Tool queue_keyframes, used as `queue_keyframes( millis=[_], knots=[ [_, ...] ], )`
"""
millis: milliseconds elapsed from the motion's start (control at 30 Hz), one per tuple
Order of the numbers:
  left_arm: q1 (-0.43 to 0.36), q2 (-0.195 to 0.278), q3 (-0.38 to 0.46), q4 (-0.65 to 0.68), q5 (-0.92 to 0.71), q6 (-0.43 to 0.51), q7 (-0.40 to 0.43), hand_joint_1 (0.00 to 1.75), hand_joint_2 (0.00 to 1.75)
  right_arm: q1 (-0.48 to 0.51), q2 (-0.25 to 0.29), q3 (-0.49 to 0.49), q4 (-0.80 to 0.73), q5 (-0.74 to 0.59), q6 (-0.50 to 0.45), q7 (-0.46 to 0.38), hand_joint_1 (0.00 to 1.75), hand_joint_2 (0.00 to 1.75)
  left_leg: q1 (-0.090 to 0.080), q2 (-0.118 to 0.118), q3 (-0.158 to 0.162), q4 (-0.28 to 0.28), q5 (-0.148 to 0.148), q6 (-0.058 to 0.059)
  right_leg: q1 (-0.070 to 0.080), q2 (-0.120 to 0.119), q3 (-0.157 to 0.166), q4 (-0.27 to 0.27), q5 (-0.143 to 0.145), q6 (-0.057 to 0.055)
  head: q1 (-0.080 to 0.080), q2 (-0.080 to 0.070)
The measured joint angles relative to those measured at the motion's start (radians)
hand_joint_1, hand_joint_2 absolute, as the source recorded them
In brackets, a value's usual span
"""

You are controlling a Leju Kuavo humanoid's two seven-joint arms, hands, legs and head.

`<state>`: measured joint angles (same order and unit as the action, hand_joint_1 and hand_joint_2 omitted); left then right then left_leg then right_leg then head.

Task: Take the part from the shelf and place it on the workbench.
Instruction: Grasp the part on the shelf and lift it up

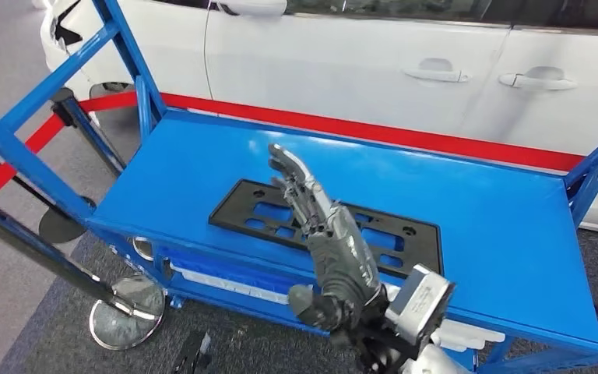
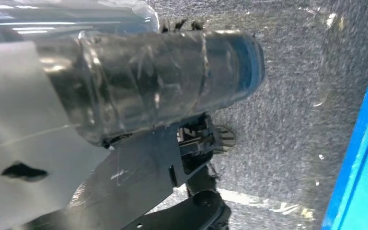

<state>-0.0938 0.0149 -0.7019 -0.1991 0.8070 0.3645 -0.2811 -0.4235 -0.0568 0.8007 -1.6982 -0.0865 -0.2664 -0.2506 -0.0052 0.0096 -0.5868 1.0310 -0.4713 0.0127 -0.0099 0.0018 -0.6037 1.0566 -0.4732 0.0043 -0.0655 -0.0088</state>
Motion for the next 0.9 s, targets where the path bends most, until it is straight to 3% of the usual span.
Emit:
queue_keyframes(
  millis=[100,200,267,300,333,400,433,533,600,633,700,767,800,833,900],
  knots=[
    [-0.001,0.000,-0.012,0.000,-0.004,-0.002,0.001,0.00,0.00,-0.017,0.032,0.029,0.044,0.021,0.016,0.008,0.00,1.75,0.004,-0.001,-0.015,0.027,-0.022,-0.014,-0.003,0.001,-0.001,-0.006,0.008,-0.017,-0.002,0.000],
    [-0.002,-0.001,-0.021,0.000,-0.006,-0.008,0.001,0.00,0.00,-0.038,0.068,0.065,0.100,0.054,0.035,0.015,0.00,1.75,0.007,-0.003,-0.093,0.195,-0.106,-0.027,-0.001,0.002,-0.003,-0.009,0.012,-0.027,-0.007,0.000],
    [0.000,-0.004,-0.027,0.000,-0.005,-0.012,0.000,0.00,0.00,-0.043,0.095,0.096,0.150,0.080,0.042,0.023,0.00,1.75,0.007,-0.003,-0.134,0.275,-0.122,-0.028,0.003,0.003,-0.004,-0.009,0.013,-0.029,-0.007,0.000],
    [0.001,-0.005,-0.029,0.000,-0.004,-0.013,-0.001,0.00,0.00,-0.045,0.112,0.112,0.179,0.092,0.043,0.026,0.00,1.75,0.007,-0.004,-0.129,0.262,-0.104,-0.025,0.005,0.004,-0.004,-0.009,0.013,-0.030,-0.007,0.000],
    [0.001,-0.007,-0.031,0.000,-0.003,-0.013,-0.001,0.00,0.00,-0.049,0.129,0.128,0.208,0.103,0.043,0.027,0.00,1.75,0.006,-0.005,-0.104,0.211,-0.071,-0.020,0.006,0.006,-0.004,-0.009,0.013,-0.030,-0.007,0.000],
    [-0.002,-0.010,-0.037,0.000,-0.003,-0.011,-0.001,0.00,0.00,-0.063,0.168,0.155,0.268,0.124,0.038,0.029,0.00,1.75,0.000,-0.008,-0.034,0.068,-0.014,-0.008,0.008,0.010,-0.003,-0.009,0.014,-0.029,-0.007,0.000],
    [-0.003,-0.012,-0.040,0.000,-0.003,-0.010,-0.001,0.00,0.00,-0.071,0.187,0.166,0.297,0.132,0.034,0.030,0.00,1.75,-0.004,-0.010,-0.010,0.019,0.000,-0.003,0.008,0.011,-0.004,-0.009,0.015,-0.027,-0.007,0.000],
    [-0.006,-0.019,-0.044,0.000,-0.004,-0.008,0.001,0.00,0.00,-0.095,0.239,0.192,0.387,0.149,0.027,0.031,0.00,1.75,-0.010,-0.011,0.006,-0.018,0.008,0.005,0.007,0.011,-0.006,-0.014,0.020,-0.016,-0.006,0.000],
    [-0.007,-0.024,-0.046,0.000,-0.004,-0.007,0.001,0.00,0.00,-0.109,0.268,0.206,0.444,0.152,0.027,0.029,0.00,1.75,-0.006,-0.008,0.013,-0.037,0.021,0.012,0.008,0.010,-0.013,0.001,0.006,-0.008,-0.005,0.000],
    [-0.008,-0.027,-0.047,0.000,-0.004,-0.007,0.001,0.00,0.00,-0.117,0.280,0.212,0.471,0.154,0.026,0.027,0.00,1.75,-0.004,-0.006,0.016,-0.045,0.026,0.016,0.009,0.009,-0.027,0.033,-0.016,-0.005,-0.004,0.000],
    [-0.011,-0.031,-0.053,0.000,-0.003,-0.007,0.000,0.00,0.00,-0.130,0.296,0.225,0.524,0.160,0.025,0.029,0.00,1.75,-0.003,-0.003,0.016,-0.049,0.030,0.020,0.008,0.008,-0.078,0.148,-0.078,0.000,-0.002,0.000],
    [-0.012,-0.036,-0.059,0.000,-0.002,-0.008,-0.002,0.00,0.00,-0.137,0.307,0.236,0.574,0.173,0.018,0.040,0.00,1.75,-0.001,-0.002,0.011,-0.045,0.029,0.021,0.006,0.007,-0.117,0.238,-0.105,0.006,-0.001,0.000],
    [-0.012,-0.039,-0.061,0.000,0.000,-0.009,-0.002,0.00,0.00,-0.143,0.313,0.242,0.599,0.186,0.009,0.049,0.00,1.75,0.000,-0.002,0.009,-0.042,0.028,0.021,0.004,0.006,-0.114,0.234,-0.093,0.009,-0.001,0.000],
    [-0.012,-0.042,-0.062,0.000,0.000,-0.010,-0.002,0.00,0.00,-0.153,0.320,0.248,0.626,0.201,0.000,0.060,0.00,1.75,0.002,-0.002,0.008,-0.037,0.027,0.019,0.001,0.005,-0.093,0.192,-0.064,0.011,-0.001,0.000],
    [-0.014,-0.047,-0.065,0.000,0.001,-0.011,0.001,0.00,0.00,-0.178,0.335,0.264,0.683,0.236,-0.020,0.082,0.00,1.75,0.004,-0.003,0.002,-0.023,0.020,0.012,-0.002,-0.001,-0.029,0.063,-0.013,0.013,0.000,0.000]
  ],
)
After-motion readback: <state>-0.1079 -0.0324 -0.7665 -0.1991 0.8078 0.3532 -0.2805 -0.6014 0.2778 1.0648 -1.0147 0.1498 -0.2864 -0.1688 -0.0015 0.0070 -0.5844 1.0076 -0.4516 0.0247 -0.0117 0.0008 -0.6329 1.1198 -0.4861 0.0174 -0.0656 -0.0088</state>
